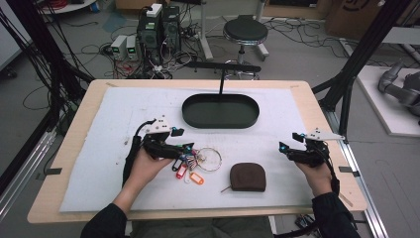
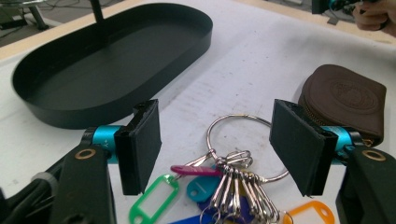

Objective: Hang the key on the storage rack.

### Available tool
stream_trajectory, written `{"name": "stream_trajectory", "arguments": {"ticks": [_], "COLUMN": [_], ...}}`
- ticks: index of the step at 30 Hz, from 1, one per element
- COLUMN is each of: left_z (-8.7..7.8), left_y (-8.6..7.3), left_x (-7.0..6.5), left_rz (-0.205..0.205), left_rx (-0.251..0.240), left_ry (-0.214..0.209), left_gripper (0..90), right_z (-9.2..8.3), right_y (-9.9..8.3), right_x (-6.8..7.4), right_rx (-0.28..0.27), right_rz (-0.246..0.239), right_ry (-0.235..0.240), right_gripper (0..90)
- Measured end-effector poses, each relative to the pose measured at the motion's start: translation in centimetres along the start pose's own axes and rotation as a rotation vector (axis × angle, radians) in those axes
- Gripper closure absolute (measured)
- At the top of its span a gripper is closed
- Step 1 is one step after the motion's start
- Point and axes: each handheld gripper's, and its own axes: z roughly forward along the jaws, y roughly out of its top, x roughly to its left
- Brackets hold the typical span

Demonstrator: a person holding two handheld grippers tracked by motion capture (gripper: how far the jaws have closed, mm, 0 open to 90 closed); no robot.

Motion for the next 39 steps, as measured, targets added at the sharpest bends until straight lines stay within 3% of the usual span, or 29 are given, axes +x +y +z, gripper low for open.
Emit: {"name": "stream_trajectory", "arguments": {"ticks": [5, 7, 10, 12, 15, 18, 25, 33, 39], "left_z": [1.7, 2.4, 3.4, 4.1, 4.7, 5.4, 7.7, 8.8, 9.0], "left_y": [0.8, 1.0, 1.2, 1.3, 1.5, 1.5, 1.4, 0.9, 0.6], "left_x": [-0.2, -0.3, -0.4, -0.5, -0.5, -0.5, -0.4, -0.5, -0.3], "left_rz": [-0.003, -0.008, -0.013, 0.014, 0.010, 0.012, 0.001, 0.017, 0.007], "left_rx": [0.032, 0.056, 0.072, 0.094, 0.106, 0.121, 0.218, 0.325, 0.346], "left_ry": [-0.007, 0.003, 0.018, 0.056, 0.050, 0.026, 0.008, 0.020, 0.015], "left_gripper": [29.6, 24.2, 23.8, 23.8, 24.1, 31.5, 44.0, 58.1, 65.5], "right_z": [0.0, 0.0, 0.1, 0.0, 0.1, 0.1, 0.1, 0.2, 0.2], "right_y": [0.0, 0.0, 0.0, 0.0, 0.0, 0.0, 0.0, 0.0, 0.0], "right_x": [0.0, 0.0, 0.0, 0.0, 0.0, 0.0, 0.0, 0.0, 0.0], "right_rx": [0.001, 0.003, 0.003, 0.003, 0.004, 0.004, 0.007, 0.008, 0.008], "right_rz": [0.001, 0.000, -0.003, -0.002, -0.002, -0.001, 0.000, -0.006, -0.006], "right_ry": [0.000, -0.001, 0.001, 0.002, 0.001, 0.002, 0.005, 0.008, 0.008], "right_gripper": [30.6, 30.6, 30.6, 30.6, 30.6, 30.6, 30.6, 30.7, 30.7]}}
